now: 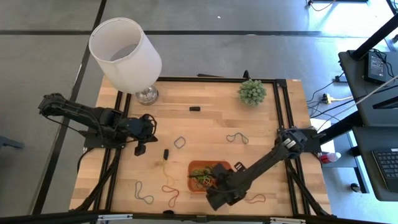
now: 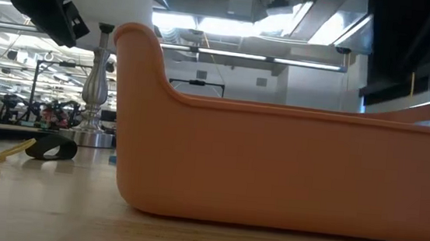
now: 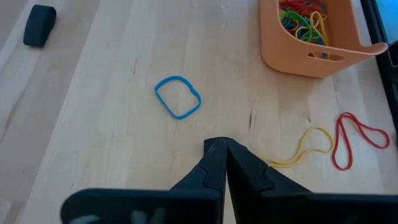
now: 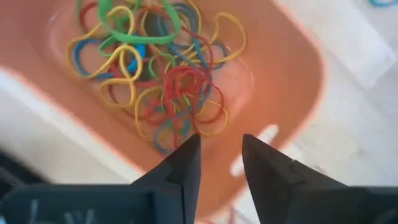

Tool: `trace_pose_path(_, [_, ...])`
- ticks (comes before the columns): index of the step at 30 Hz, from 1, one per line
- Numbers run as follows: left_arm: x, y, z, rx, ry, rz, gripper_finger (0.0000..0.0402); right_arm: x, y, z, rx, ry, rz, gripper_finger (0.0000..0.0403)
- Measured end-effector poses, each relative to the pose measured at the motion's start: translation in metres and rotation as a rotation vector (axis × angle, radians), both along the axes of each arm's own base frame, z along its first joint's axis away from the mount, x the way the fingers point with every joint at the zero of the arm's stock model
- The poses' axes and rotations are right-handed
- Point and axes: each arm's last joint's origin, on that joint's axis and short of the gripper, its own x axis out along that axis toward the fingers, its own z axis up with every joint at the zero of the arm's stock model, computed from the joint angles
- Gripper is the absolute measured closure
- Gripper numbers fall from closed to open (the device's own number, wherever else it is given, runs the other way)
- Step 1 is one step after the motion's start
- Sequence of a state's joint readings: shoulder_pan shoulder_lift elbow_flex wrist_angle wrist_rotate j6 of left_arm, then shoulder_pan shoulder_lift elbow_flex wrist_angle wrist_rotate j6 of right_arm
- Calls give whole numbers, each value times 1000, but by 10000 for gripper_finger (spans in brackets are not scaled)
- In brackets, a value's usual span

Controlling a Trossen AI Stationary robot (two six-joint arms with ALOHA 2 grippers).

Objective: Pick and place rubber bands into bin
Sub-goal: Put the black rubber band into the orange bin

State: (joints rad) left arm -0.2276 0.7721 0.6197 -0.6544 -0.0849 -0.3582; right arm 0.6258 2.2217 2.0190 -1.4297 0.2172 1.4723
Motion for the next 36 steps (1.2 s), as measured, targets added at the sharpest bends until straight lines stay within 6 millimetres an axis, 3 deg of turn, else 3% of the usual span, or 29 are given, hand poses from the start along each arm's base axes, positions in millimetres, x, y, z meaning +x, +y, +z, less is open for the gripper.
trace_pose_path(7, [6, -11, -5, -57, 34, 16, 399, -35, -4, 43, -117, -22, 117, 313])
trace_pose_path(11, [18, -23, -5, -40, 73, 24, 400, -62, -13, 49, -138, -29, 139, 332])
trace_pose_path(18, [51, -39, 3, -23, 142, 70, 400, -120, -41, 31, -38, -158, 118, 366])
trace_pose_path(26, [83, -46, -3, -38, 335, 273, 398, -180, -81, -2, 122, -330, 150, 392])
trace_pose_path(31, [100, -41, -24, -132, 449, 402, 384, -202, -104, -19, 185, -385, 125, 397])
trace_pose_path(36, [109, -39, -42, -205, 534, 561, 341, -212, -114, -29, 232, -435, 167, 391])
